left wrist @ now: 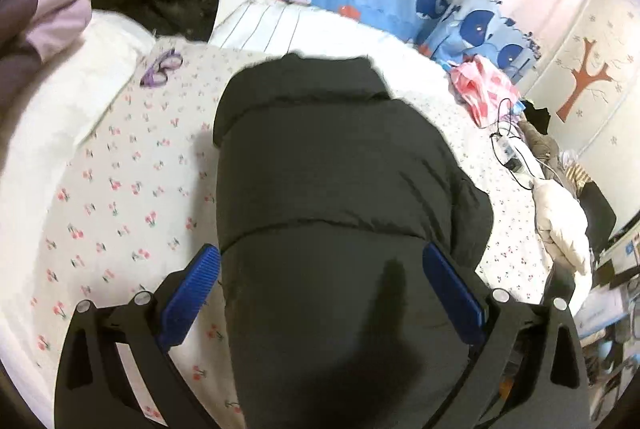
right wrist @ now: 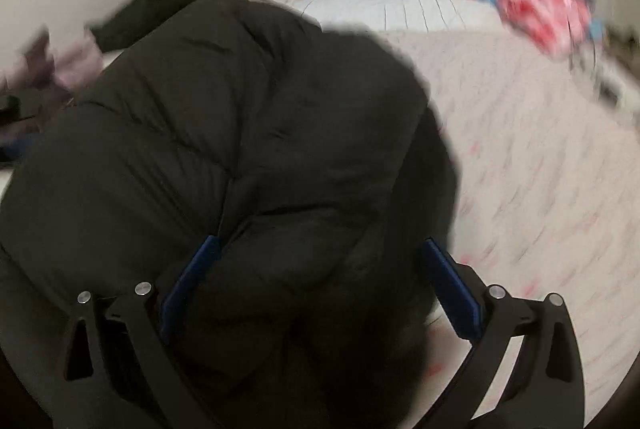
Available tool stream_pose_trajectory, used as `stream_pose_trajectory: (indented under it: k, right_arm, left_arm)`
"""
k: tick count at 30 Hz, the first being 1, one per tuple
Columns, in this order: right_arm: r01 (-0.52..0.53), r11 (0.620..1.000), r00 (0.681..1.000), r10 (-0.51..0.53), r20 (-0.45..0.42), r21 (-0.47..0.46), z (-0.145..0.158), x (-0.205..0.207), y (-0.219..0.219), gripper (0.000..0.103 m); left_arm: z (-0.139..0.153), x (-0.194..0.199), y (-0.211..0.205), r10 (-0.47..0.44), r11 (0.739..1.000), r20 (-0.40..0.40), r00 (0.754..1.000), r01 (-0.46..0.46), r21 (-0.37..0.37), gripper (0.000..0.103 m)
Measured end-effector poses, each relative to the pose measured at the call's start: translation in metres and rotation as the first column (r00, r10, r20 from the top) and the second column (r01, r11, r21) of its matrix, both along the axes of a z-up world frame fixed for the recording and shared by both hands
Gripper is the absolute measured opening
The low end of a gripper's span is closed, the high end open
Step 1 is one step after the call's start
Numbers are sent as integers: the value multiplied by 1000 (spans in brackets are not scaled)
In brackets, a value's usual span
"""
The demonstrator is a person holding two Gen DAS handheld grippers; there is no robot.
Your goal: Fold large clothes
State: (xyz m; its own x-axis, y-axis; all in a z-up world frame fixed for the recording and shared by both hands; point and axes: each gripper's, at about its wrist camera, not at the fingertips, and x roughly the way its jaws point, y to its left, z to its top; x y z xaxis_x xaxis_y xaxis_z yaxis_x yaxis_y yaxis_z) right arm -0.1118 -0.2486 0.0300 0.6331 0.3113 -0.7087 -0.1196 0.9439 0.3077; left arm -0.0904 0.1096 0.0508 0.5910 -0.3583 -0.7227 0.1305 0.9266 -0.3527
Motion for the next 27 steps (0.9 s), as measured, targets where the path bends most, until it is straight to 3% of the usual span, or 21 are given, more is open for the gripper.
stream_pose_trajectory:
  k: [3, 5, 8, 10, 12, 15, 17, 19, 22, 27]
  right_arm:
    - [32, 997, 999, -33, 8, 73, -8, 1, -9, 96]
    - [23, 998, 999, -24, 20, 61, -5, -2, -7, 96]
    - [25, 996, 999, -27, 23, 84, -6, -4, -7, 96]
    - [26, 994, 1000, -28, 14, 110, -8, -10, -10, 96]
    - [24, 991, 1000, -24, 0, 133, -13, -10, -15, 96]
    - [39, 988, 999, -35, -33, 149, -10, -7, -25, 96]
    - [75, 990, 997, -75, -5, 122, 4, -9, -31, 96]
    - [105, 991, 988, -113, 102, 79, 30, -13, -35, 96]
    - [92, 994, 976, -102, 195, 58, 61, -1, -35, 96]
    - [47, 999, 985, -43, 166, -23, 61, 65, -19, 96]
  left_arm:
    - [0, -2, -6, 39, 999, 15, 999, -39, 14, 97]
    - [9, -7, -11, 64, 997, 74, 995, -66, 28, 97]
    - [23, -17, -12, 140, 987, 203, 969, -154, 55, 97]
    - [27, -19, -19, 133, 986, 228, 964, -152, 67, 97]
    - [17, -10, -27, 107, 987, 175, 979, -126, 103, 97]
    - [-12, 8, -37, 102, 980, 29, 994, -105, 170, 97]
    - [-16, 9, -35, 116, 977, 23, 993, -118, 176, 97]
    - [-16, 9, -31, 119, 980, 15, 993, -120, 160, 97]
    - [-19, 9, -23, 121, 984, -4, 993, -119, 134, 97]
    - [-26, 12, -19, 114, 986, -27, 993, -110, 126, 97]
